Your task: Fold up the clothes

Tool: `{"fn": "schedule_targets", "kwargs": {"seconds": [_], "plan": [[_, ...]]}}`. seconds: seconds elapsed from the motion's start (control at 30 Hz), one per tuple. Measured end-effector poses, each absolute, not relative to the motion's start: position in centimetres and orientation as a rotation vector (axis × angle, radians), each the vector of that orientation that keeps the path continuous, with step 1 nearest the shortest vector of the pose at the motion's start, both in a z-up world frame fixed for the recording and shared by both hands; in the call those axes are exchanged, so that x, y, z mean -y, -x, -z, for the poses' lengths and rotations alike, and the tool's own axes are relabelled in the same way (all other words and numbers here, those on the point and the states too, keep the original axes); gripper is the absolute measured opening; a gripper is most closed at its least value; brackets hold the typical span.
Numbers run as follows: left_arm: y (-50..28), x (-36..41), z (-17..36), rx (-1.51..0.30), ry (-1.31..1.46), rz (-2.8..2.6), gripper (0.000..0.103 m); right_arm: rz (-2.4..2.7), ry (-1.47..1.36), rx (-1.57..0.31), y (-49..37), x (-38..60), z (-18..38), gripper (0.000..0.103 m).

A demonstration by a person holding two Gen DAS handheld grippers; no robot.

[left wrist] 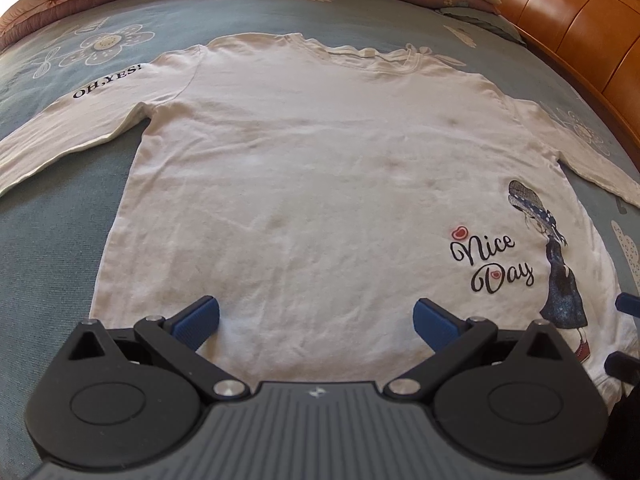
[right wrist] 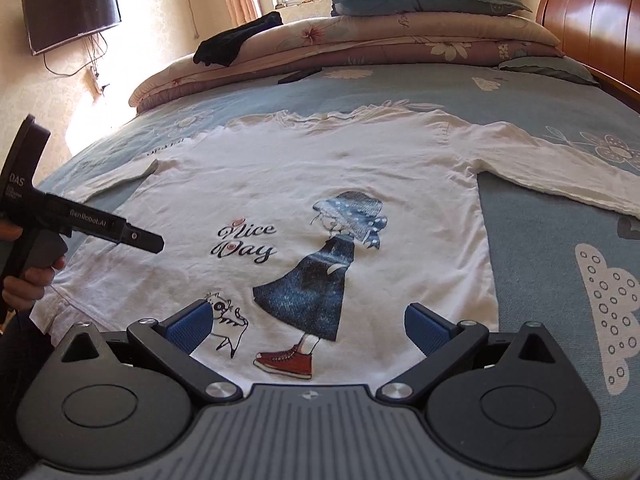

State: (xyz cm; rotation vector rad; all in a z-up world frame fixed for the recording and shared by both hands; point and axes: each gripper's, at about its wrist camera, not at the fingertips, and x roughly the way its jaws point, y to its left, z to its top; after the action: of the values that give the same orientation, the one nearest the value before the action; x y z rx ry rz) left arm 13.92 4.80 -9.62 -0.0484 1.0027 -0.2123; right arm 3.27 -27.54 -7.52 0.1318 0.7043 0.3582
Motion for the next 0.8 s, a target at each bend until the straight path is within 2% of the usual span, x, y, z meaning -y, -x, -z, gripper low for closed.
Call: {"fn": "schedule_targets", "kwargs": {"seconds": [0.13, 0.27, 0.47, 0.67, 0.8], "plan": [[-14.1, -5.1, 9.5, -1.007, 0.094, 0.197, 0.102, -0.356, -0.289, -0.605, -7.9, 33.9, 3.2, 0.103], [-14.2, -5.4, 9.6, -1.005, 0.125, 0.184, 0.102, -0.344, -0.483, -0.569, -15.4, 40.4, 1.4, 0.103], [-14.4, -5.9, 9.5, -1.008, 0.165, 0.190, 0.102, -0.367, -0.813, -0.611, -26.4, 46.2, 5.3, 0.103], [-14.9, -6.4, 9.4, -1.023, 0.209, 0.189, 0.102, -0.353, -0.821, -0.742, -33.1, 45.8, 10.3, 0.103], [-15.2, -6.5, 9.4, -1.028, 0.225, 0.186, 0.103, -0.370, -0.791, -0.759, -35.0, 45.4, 11.8, 0.103]]}}
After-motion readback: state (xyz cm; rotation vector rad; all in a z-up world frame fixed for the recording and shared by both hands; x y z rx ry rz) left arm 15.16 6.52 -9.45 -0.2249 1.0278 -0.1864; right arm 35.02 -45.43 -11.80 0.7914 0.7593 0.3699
